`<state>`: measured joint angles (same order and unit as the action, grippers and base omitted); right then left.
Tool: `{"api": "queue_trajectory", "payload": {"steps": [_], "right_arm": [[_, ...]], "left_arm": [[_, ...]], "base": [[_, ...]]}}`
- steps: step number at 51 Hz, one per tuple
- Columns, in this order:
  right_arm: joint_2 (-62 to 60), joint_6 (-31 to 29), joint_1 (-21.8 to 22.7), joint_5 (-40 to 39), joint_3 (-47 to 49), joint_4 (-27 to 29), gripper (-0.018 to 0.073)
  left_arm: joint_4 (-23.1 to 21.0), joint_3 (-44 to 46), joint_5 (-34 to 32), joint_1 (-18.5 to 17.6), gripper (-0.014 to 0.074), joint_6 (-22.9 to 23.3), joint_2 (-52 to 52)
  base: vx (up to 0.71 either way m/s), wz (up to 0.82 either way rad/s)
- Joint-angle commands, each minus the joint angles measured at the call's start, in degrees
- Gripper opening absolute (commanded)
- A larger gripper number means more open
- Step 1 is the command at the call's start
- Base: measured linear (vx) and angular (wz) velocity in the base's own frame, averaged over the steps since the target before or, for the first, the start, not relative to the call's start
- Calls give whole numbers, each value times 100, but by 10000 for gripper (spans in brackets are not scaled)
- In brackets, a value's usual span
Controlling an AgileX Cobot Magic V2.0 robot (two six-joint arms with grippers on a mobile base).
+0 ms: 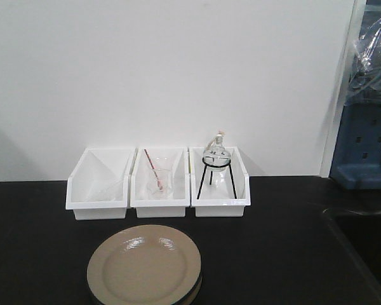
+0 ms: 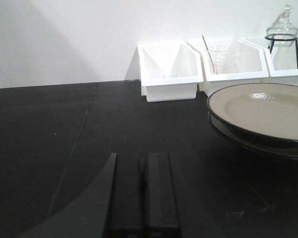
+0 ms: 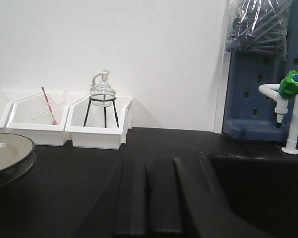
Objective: Arrange circular plates on left workspace
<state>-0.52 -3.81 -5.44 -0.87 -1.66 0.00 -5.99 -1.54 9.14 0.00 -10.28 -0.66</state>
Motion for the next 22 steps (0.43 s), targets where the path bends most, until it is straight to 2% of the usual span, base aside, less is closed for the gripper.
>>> {"api": "queue_trajectory", "payload": {"steps": [1,22], "right_arm": [[-80,13,34,-444,-123,-114,-1],[-80,13,34,-444,-123,-114,-1]], "left_arm": [[-67,-116,-483,-36,0,57,-88],[-67,-116,-483,-36,0,57,-88]], "base": [[0,0],[0,0]]}}
